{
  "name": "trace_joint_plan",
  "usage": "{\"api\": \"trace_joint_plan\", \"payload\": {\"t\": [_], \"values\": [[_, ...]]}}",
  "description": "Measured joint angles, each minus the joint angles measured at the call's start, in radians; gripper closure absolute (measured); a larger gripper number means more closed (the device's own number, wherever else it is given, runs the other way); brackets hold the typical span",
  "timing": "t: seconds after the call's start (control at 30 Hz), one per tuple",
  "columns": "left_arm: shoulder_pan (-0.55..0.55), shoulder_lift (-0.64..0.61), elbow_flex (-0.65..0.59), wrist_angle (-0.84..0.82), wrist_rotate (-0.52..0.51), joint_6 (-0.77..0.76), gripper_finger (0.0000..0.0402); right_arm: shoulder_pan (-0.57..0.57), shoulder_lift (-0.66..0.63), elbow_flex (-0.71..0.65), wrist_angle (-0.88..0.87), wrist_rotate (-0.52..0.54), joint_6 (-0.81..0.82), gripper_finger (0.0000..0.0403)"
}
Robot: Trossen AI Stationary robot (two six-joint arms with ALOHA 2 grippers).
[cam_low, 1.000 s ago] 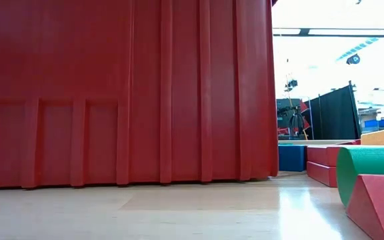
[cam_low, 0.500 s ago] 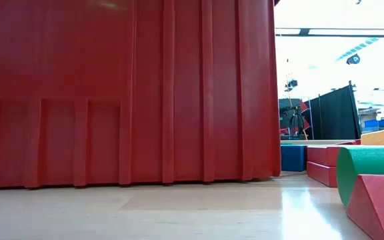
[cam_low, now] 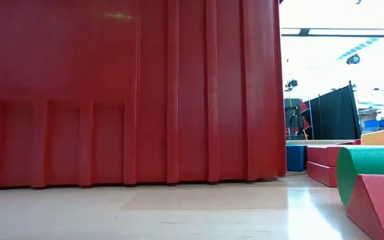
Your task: Sort blocks
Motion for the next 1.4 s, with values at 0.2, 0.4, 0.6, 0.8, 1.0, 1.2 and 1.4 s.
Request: {"api": "trace_joint_plan", "payload": {"t": [0.2, 0.4, 0.6, 0.8, 1.0, 1.2, 1.4], "values": [[0.000, 0.000, 0.000, 0.072, -0.017, -0.045, 0.0090, 0.005, 0.000, 0.000, 0.000, 0.000, 0.008, 0.0289], [-0.001, 0.000, 0.000, 0.069, -0.064, -0.053, 0.0114, 0.011, 0.000, 0.000, 0.000, -0.003, 0.009, 0.0288], [0.000, 0.000, 0.000, 0.092, -0.072, -0.026, 0.0280, 0.011, 0.000, 0.000, 0.000, -0.002, 0.009, 0.0285], [0.000, 0.000, 0.000, 0.103, -0.048, 0.020, 0.0306, 0.022, 0.000, 0.000, 0.000, 0.000, 0.016, 0.0296], [-0.018, -0.009, 0.001, 0.055, -0.005, 0.087, 0.0306, 0.029, 0.000, 0.000, 0.000, 0.000, 0.016, 0.0300], [-0.104, -0.090, -0.002, -0.031, 0.002, 0.145, 0.0306, 0.028, 0.000, 0.000, 0.000, 0.001, 0.014, 0.0293], [-0.207, -0.264, -0.002, -0.112, -0.070, 0.161, 0.0306, 0.028, 0.000, 0.000, 0.000, 0.001, 0.007, 0.0292]]}}
